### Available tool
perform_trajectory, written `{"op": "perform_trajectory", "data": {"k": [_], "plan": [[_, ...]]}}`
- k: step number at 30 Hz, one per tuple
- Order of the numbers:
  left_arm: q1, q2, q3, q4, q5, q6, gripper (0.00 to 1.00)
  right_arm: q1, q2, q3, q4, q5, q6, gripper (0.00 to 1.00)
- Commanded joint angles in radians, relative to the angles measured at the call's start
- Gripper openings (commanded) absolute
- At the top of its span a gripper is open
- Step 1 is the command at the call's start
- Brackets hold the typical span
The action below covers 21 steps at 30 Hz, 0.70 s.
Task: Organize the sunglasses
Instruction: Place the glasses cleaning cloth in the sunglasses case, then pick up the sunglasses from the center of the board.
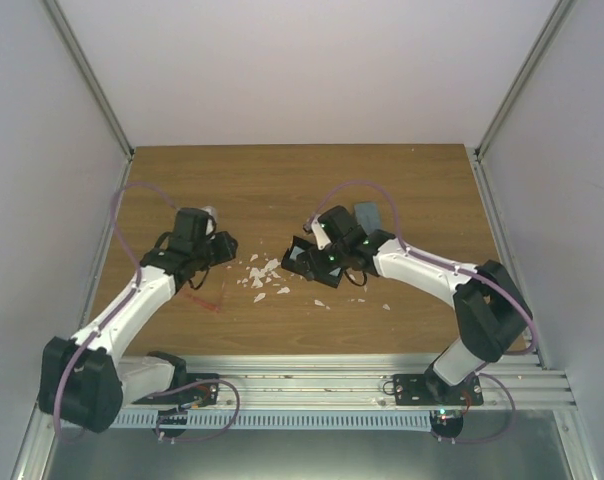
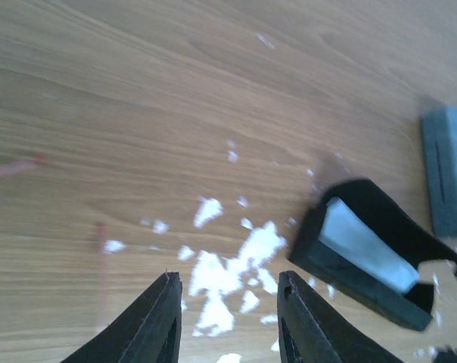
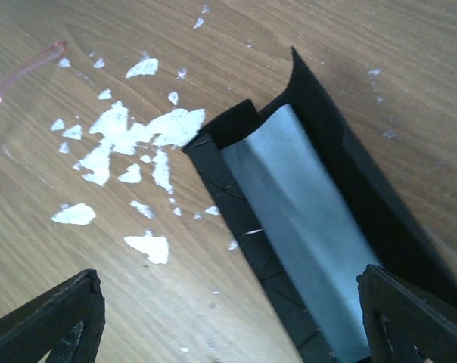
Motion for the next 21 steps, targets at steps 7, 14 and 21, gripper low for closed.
{"op": "perform_trajectory", "data": {"k": [7,14,21], "plan": [[0.254,-0.23,-0.022,-0.06,-0.024,-0.02,0.39,0.244,0.145,0.139,0.063,0.103,0.338,0.72],[0.281,-0.341,-0.006,-0.099,-0.023,-0.024,0.42,0.307,0.339,0.3,0.122,0.049,0.541,0.73],[0.283,-0.371,0.011,-0.132,-0.018,-0.007,0.44,0.343,0.507,0.431,0.203,-0.052,0.681,0.67]]}}
